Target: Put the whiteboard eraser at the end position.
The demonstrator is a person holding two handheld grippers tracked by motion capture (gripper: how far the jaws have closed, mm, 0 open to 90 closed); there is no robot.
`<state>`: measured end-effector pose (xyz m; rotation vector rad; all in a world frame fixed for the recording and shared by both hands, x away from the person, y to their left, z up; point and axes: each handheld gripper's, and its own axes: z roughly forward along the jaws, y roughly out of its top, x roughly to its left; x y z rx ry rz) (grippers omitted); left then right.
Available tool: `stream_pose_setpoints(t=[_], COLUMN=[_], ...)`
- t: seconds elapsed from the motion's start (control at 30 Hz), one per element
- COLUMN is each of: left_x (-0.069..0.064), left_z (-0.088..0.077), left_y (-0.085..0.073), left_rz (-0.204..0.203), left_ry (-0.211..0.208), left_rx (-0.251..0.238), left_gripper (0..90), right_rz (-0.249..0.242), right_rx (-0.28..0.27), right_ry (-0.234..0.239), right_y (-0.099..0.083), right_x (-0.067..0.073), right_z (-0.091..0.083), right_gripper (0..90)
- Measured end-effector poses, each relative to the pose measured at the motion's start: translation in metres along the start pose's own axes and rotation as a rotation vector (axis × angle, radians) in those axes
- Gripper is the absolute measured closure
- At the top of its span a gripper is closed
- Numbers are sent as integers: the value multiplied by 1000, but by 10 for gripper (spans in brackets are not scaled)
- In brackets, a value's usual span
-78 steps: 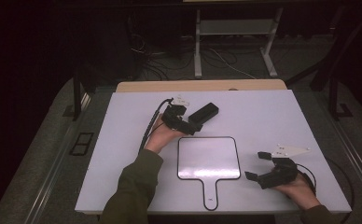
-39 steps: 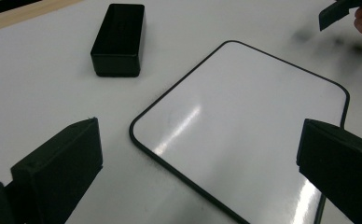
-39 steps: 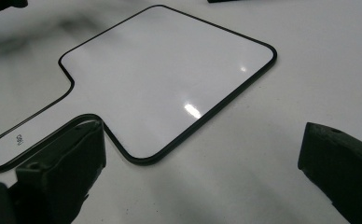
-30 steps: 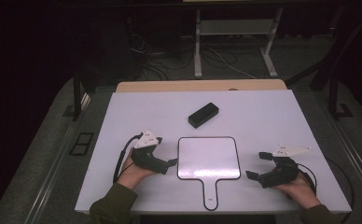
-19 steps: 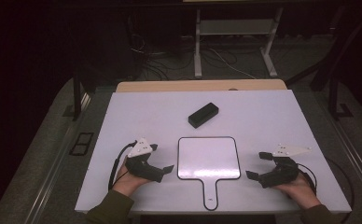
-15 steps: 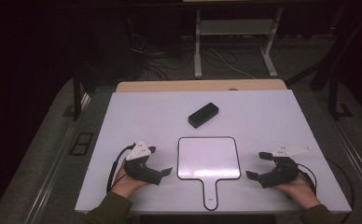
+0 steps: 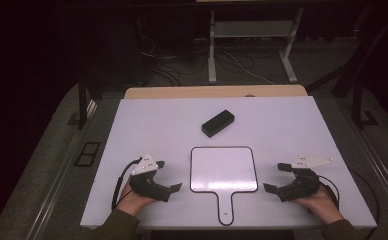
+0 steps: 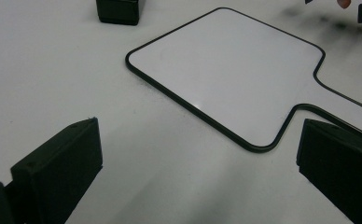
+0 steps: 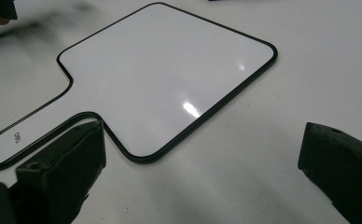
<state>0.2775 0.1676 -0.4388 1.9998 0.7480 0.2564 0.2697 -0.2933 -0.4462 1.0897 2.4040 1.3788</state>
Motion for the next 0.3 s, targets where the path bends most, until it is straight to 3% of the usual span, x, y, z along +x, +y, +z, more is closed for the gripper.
stream_pose_setpoints(t=[0.3], left_x=[-1], left_z=[1], left_y=[1], left_rz=[9], left_ry=[-8], left_rx=[13], left_gripper=[0], right_rz=[-3], right_rx=[1], right_ry=[1], right_y=[0], right_x=[0], right_z=[0], right_gripper=[0])
